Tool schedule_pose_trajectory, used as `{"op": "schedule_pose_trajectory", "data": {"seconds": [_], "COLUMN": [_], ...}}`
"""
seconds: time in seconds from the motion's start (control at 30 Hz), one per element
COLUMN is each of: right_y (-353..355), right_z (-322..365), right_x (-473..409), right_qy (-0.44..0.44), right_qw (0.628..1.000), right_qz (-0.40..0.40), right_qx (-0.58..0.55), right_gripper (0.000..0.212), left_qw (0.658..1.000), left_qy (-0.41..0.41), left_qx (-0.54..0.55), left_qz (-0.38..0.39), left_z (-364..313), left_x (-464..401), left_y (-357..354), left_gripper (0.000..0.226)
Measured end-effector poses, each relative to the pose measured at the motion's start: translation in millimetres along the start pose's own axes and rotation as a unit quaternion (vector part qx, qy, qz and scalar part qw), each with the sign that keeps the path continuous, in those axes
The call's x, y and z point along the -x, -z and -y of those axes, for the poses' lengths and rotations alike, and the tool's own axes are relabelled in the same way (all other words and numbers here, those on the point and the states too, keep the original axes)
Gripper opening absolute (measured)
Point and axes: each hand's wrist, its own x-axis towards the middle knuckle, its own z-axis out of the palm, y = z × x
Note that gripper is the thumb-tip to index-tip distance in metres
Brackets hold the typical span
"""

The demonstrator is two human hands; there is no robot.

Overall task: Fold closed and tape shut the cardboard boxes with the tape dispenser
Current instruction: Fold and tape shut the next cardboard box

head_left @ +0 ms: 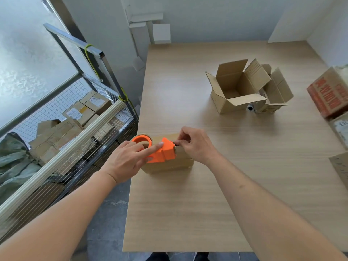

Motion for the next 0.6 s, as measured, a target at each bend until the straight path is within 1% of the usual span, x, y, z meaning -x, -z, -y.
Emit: {"op": "schedule_pose_trajectory", "data": {"seconds": [0.13,0.27,0.37,0.43,0.53,0.6], "right_y": [1.6,2.9,4.8,9.9,23.0,27.2], "right_z": [-1.1,-3.7,-7.1,-12.8,-25.7,-28.3], "right_x": [3.8,5.6,4.9,4.7,3.8,3.3], "right_qy": [-0.006,-0.048,-0.088,-0.129,-0.204,-0.229], "right_qw": [1.0,0.999,0.996,0.989,0.968,0.959], "right_qz": [-0.004,-0.014,-0.017,-0.02,-0.025,-0.022], "right_qx": [-0.006,-0.012,-0.024,-0.062,-0.142,-0.165], "right_gripper": [0.021,0.018,0.017,0.018,0.016,0.015], "left_qw": [1.0,1.0,0.998,0.996,0.986,0.974], "left_qy": [0.008,0.012,0.021,0.045,0.111,0.147], "left_qx": [0.012,0.023,0.052,0.08,0.125,0.172], "left_qz": [-0.003,-0.011,-0.003,-0.006,-0.003,-0.003], "left_z": [-3.2,-4.0,-7.6,-6.1,8.2,15.8], "left_x": [-5.3,-9.9,-20.3,-24.0,-21.6,-19.2], "left_y": [7.6,16.0,23.6,30.7,38.2,37.5], "left_gripper": [0.057,0.055,0.056,0.056,0.055,0.052]}}
